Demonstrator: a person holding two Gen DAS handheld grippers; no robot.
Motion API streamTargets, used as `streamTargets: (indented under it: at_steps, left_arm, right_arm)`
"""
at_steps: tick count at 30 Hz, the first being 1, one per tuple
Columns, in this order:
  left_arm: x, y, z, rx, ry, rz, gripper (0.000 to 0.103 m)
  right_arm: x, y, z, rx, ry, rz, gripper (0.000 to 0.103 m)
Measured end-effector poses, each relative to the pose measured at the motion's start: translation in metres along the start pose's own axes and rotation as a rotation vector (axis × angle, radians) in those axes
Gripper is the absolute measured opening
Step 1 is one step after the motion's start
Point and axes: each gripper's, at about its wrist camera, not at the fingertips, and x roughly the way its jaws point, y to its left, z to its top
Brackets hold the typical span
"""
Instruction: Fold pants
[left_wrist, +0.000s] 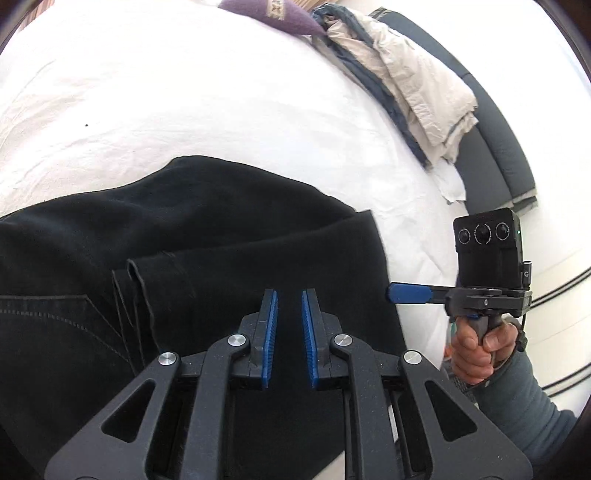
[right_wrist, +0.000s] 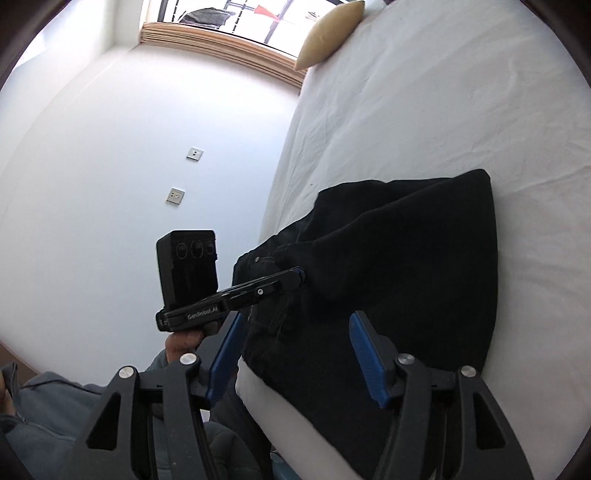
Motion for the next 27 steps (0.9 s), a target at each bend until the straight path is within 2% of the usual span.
streamTargets:
  at_steps: [2, 4, 7, 11, 12, 14, 16, 18, 20, 21, 22, 23, 24, 26, 27]
  left_arm:
    - [0.01, 0.014, 0.009, -0.03, 0.005, 0.016, 0.013]
    - [0.012, 0.027, 0.012, -0.068, -0.004, -0.007, 0.013]
    - [0.006, 0.041, 0.007, -0.093, -0.03, -0.036, 0.013]
    - [-0.016, 0.054, -0.01, -0.127, -0.073, -0.036, 0.013]
    - [-0.02, 0.051, -0.011, -0.128, -0.086, -0.024, 0.013]
    - [-0.037, 0.053, -0.017, -0.12, -0.107, -0.01, 0.013]
    - [-0.061, 0.058, -0.031, -0.096, -0.109, 0.01, 0.013]
    - [-0.055, 0.049, -0.036, -0.074, -0.091, 0.064, 0.013]
    - [-0.051, 0.047, -0.039, -0.08, -0.083, 0.068, 0.013]
    - [-0.049, 0.046, -0.04, -0.09, -0.077, 0.066, 0.013]
    - [-0.048, 0.047, -0.042, -0.094, -0.071, 0.063, 0.013]
    - [-0.047, 0.047, -0.04, -0.094, -0.07, 0.061, 0.013]
    - [-0.047, 0.049, -0.041, -0.092, -0.069, 0.06, 0.013]
    - [-0.046, 0.05, -0.04, -0.091, -0.068, 0.064, 0.013]
    - [-0.046, 0.05, -0.04, -0.091, -0.07, 0.067, 0.013]
  right_arm:
    - [0.023, -0.024, 0.021, 0.07, 0.025, -0.071, 0.06]
    - [0.027, -0.043, 0.033, 0.135, -0.013, -0.044, 0.048]
    - [0.013, -0.054, 0.037, 0.191, -0.145, 0.022, 0.048]
    - [-0.017, -0.061, 0.026, 0.275, -0.301, -0.015, 0.05]
    - [-0.02, -0.052, 0.022, 0.243, -0.308, -0.015, 0.056]
    - [-0.001, -0.023, 0.022, 0.165, -0.242, 0.056, 0.058]
    - [0.025, 0.001, 0.019, 0.091, -0.137, 0.081, 0.068]
    - [0.058, 0.014, 0.019, 0.045, -0.049, 0.036, 0.071]
    - [0.078, 0.002, 0.024, 0.081, -0.015, -0.027, 0.066]
    - [0.078, -0.008, 0.028, 0.123, -0.035, -0.024, 0.052]
    - [0.07, -0.019, 0.032, 0.178, -0.075, -0.013, 0.042]
    - [0.058, -0.029, 0.035, 0.24, -0.137, -0.016, 0.041]
    - [0.043, -0.034, 0.036, 0.286, -0.209, -0.028, 0.043]
    - [0.016, -0.028, 0.033, 0.304, -0.308, -0.094, 0.056]
    - [0.005, -0.021, 0.028, 0.284, -0.325, -0.111, 0.068]
